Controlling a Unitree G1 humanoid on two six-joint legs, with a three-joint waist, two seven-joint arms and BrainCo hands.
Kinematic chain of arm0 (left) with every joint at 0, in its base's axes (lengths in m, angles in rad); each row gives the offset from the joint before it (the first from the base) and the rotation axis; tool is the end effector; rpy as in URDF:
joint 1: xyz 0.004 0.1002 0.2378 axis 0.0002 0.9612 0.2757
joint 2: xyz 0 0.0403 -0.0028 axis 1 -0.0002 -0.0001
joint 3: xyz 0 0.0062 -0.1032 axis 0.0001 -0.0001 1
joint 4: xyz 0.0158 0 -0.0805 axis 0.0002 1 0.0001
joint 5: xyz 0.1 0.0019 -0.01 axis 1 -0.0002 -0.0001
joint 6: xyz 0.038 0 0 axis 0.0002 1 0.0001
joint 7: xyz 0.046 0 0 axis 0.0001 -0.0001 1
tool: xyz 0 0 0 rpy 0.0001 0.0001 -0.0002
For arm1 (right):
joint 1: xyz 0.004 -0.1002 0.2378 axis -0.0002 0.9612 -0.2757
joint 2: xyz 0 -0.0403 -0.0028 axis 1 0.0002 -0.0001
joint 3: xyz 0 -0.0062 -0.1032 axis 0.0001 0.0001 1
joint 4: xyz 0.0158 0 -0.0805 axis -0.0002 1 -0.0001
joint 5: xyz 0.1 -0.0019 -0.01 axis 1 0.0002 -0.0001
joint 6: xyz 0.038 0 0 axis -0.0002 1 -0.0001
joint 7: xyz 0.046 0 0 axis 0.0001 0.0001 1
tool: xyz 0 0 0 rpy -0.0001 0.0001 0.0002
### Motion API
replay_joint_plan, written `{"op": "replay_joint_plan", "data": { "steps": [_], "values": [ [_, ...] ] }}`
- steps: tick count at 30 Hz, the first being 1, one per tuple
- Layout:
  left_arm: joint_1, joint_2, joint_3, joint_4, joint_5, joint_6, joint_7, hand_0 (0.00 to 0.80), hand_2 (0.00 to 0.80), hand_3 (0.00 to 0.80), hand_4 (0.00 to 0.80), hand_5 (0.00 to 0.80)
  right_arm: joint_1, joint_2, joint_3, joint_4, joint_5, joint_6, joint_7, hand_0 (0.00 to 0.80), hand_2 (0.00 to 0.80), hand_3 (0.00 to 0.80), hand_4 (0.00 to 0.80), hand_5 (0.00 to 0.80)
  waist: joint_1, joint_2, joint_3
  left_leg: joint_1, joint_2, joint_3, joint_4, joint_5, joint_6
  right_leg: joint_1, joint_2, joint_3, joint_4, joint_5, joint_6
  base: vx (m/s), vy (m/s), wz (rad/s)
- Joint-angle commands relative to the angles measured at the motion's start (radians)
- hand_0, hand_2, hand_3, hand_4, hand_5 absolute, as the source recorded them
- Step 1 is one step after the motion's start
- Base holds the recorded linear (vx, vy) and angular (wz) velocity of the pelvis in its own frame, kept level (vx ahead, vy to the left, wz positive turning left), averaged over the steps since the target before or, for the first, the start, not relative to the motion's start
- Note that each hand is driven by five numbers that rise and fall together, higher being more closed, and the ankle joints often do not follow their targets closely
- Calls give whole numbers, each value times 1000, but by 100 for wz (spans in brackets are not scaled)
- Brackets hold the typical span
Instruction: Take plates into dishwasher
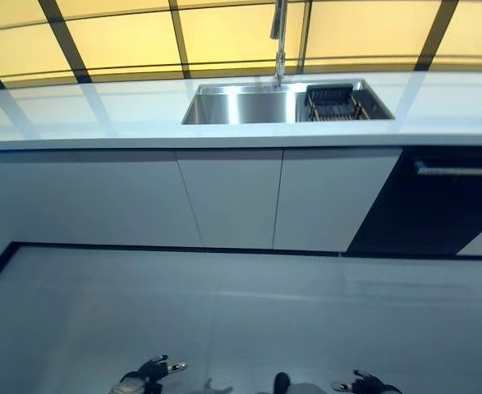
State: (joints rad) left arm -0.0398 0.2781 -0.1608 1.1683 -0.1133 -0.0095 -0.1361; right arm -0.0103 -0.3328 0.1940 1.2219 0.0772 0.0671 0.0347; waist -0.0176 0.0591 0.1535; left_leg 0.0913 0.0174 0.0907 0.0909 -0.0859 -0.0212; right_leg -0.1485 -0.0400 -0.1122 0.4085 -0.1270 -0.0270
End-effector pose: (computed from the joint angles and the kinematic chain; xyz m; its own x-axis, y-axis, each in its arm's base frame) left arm 0.0971 0.2332 -0.1060 0.4196 0.0530 -0.9062 0.1164 0.9869 0.1116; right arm 0.0733 -0.2536 -0.1071 0.2775 -0.2246 -0.9341 -0.1307 0.9544 -0.2683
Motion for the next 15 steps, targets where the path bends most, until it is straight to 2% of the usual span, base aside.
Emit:
{"op": "replay_joint_plan", "data": {
  "steps": [1,5,7,9,15],
  "values": [
    [6,22,23,1,-8,-13,-18,0,0,0,0,0,-56,-20,-42,13,-24,-27,-14,0,0,0,0,0,-4,-64,-30,-86,-57,-28,188,-75,59,288,60,9,-438,25,-5,-69,253,-10],
    [12,23,15,18,27,-34,-39,0,0,0,0,0,-48,-32,-70,27,-23,-46,-25,0,0,0,0,0,-13,-61,-60,3,-48,-13,8,-83,62,276,53,-4,-465,44,18,-49,359,20],
    [16,26,8,21,41,-43,-41,0,0,0,0,0,-45,-32,-77,24,-9,-51,-27,0,0,0,0,0,-14,-60,-64,15,-46,-4,-21,-81,67,270,47,-6,-465,51,29,-52,401,31],
    [15,33,2,27,54,-53,-42,0,0,0,0,0,-47,-27,-82,9,14,-62,-41,0,0,0,0,0,-15,-60,-60,24,-50,14,-56,-77,79,249,34,-5,-463,74,53,-101,488,10],
    [3,68,-11,34,22,-63,-30,0,0,0,0,0,-59,-8,-76,-40,14,-85,-38,0,0,0,0,0,-12,-60,-36,42,-61,50,-156,-46,112,169,2,-23,-430,136,113,-125,357,-14]
  ]
}}
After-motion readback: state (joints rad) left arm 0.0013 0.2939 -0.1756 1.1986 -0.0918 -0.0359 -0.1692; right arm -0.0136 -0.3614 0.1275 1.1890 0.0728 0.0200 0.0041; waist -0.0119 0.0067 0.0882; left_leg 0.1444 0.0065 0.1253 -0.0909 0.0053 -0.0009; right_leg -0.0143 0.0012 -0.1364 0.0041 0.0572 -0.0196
